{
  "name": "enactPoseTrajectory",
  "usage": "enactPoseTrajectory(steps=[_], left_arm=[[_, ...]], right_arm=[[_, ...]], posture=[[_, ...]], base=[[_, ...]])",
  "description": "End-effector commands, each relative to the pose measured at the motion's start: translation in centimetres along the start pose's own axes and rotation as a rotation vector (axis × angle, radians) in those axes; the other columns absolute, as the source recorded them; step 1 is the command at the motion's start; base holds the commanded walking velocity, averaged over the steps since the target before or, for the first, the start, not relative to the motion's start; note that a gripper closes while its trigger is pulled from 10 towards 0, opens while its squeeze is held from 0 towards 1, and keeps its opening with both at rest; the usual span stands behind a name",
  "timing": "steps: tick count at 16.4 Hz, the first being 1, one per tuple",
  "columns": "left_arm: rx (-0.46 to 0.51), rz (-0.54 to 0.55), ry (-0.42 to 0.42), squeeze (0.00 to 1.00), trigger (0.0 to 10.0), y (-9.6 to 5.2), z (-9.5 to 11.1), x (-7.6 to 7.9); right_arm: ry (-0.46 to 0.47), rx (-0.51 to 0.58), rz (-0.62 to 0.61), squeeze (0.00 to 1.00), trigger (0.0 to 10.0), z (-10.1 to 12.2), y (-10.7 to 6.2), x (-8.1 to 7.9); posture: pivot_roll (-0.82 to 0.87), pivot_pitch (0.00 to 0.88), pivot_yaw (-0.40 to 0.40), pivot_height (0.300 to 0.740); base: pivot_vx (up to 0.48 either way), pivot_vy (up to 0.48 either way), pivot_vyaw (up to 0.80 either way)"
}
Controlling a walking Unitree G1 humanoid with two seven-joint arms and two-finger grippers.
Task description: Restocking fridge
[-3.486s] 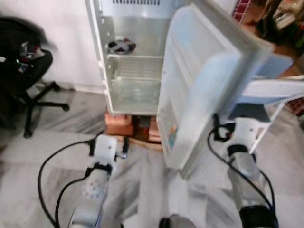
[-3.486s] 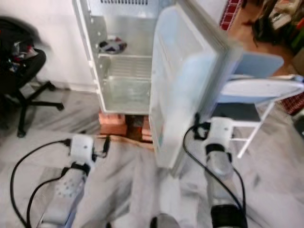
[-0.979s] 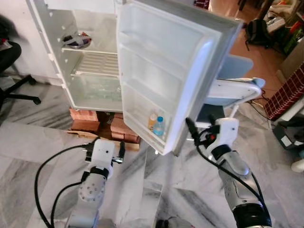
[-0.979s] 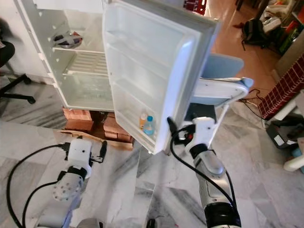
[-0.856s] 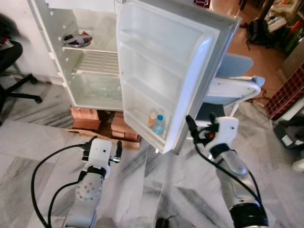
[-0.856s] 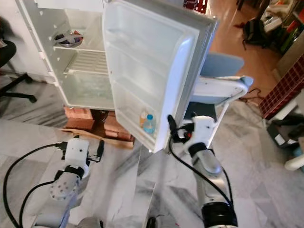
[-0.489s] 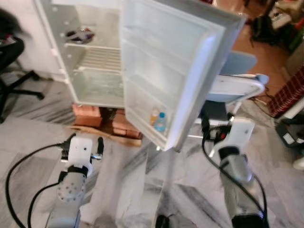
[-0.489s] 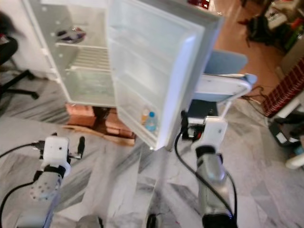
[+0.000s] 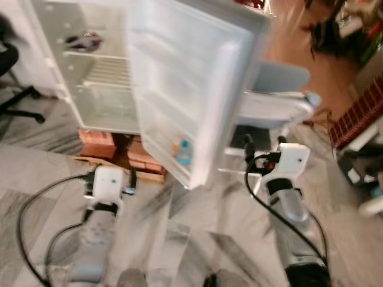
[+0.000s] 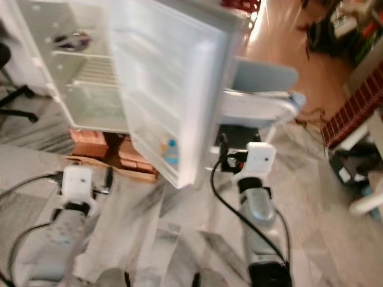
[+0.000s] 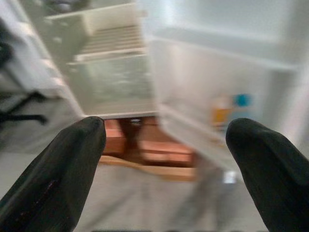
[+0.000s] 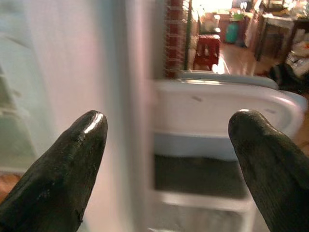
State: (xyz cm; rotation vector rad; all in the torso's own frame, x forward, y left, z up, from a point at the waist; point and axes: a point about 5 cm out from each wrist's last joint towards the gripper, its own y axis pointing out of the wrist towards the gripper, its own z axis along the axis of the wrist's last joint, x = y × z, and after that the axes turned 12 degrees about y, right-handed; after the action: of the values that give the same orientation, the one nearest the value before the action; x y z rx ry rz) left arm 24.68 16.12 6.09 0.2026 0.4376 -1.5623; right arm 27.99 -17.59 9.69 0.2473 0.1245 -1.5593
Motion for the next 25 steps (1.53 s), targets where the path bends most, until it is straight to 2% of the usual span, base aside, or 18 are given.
enactPoseTrajectory(steps=[1,3,7,18,25], left_arm=[[-0.01,0.001,0.008,0.0,10.0,0.0,-0.3,-0.3],[-0.001,0.005,-0.003,0.0,10.0,0.2,-0.3,-0.5],[0.005,0.012,-0.028,0.0,10.0,-0.1,-0.2,-0.5],[0.016,-0.014,-0.05,0.0,10.0,-0.2,-0.2,0.4],[-0.004,-0.023,-0.057,0.0,10.0,-0.5,-0.6,0.8]], right_arm=[[-0.012,0.01,-0.003,0.0,10.0,0.3,0.2,0.1],[-0.022,0.027,0.015,0.0,10.0,0.8,0.6,-0.1],[-0.017,0.014,0.021,0.0,10.0,0.4,0.4,-0.4],[-0.013,0.01,0.018,0.0,10.0,0.4,0.9,-0.2],[-0.006,-0.007,0.038,0.0,10.0,0.2,1.2,-0.3]], posture=[[0.11,0.084,-0.052,0.74],[0.1,0.096,-0.05,0.74],[0.11,0.092,-0.059,0.74],[0.11,0.083,-0.068,0.74],[0.11,0.09,-0.068,0.74]], base=[[0.0,-0.322,0.0],[0.0,0.0,0.39],[0.0,0.0,0.71],[0.215,0.0,0.0],[0.0,0.0,0.0]])
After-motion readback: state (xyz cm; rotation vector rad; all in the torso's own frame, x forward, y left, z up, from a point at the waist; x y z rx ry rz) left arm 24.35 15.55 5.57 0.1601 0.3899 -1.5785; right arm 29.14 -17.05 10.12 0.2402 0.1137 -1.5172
